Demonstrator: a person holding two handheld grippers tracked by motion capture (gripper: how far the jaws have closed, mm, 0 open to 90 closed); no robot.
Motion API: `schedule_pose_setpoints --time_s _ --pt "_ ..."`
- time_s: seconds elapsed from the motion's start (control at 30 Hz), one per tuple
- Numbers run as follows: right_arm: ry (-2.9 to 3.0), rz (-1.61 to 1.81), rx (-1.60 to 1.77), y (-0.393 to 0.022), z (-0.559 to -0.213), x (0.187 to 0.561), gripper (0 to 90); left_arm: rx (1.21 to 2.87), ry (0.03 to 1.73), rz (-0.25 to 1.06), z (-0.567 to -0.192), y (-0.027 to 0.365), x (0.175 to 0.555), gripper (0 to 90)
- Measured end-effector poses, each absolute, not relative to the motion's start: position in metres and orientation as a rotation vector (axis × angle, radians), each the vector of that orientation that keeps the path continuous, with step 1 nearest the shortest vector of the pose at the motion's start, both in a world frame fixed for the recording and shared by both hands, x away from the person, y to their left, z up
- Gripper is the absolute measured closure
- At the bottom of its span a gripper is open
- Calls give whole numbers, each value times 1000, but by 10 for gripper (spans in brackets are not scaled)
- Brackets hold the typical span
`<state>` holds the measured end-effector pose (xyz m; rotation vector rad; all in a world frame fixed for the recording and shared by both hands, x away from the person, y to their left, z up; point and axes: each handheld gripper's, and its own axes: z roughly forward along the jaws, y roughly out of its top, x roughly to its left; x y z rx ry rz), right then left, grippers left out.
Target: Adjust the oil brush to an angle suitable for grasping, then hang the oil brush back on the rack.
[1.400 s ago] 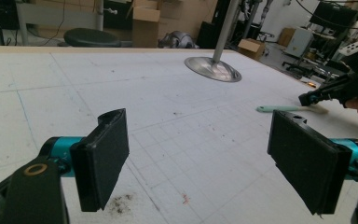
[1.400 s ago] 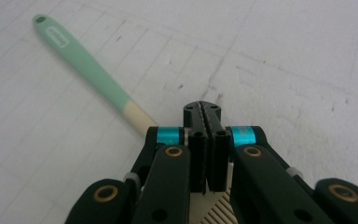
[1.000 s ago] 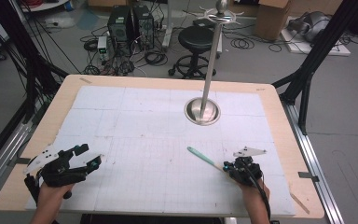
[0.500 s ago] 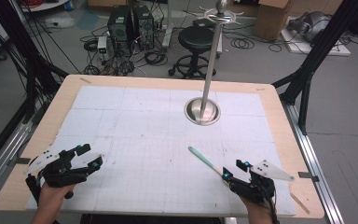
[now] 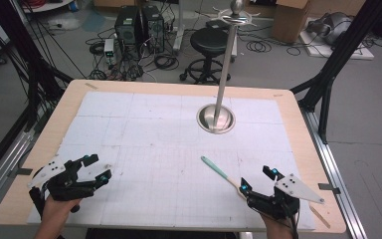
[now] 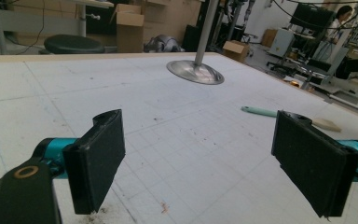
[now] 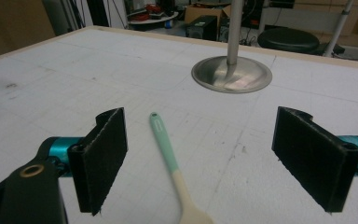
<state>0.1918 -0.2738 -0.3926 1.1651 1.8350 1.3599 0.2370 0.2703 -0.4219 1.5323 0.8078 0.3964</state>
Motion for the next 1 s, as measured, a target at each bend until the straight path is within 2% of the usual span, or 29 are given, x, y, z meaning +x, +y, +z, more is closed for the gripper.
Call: schedule_pose_setpoints --time_s 0.4,0.6,0.87,1.0 --pt "1931 1310 1181 -269 -399 201 171 1548 808 387 -423 268 238 183" --pt "2044 1249 1176 -260 -408 219 190 1563 810 386 -423 267 238 183" --pt "2208 1162 1184 -258 -424 237 457 1575 811 387 -423 263 237 186" --pt "2315 1097 1172 -253 -434 250 541 1582 806 387 -424 262 238 186"
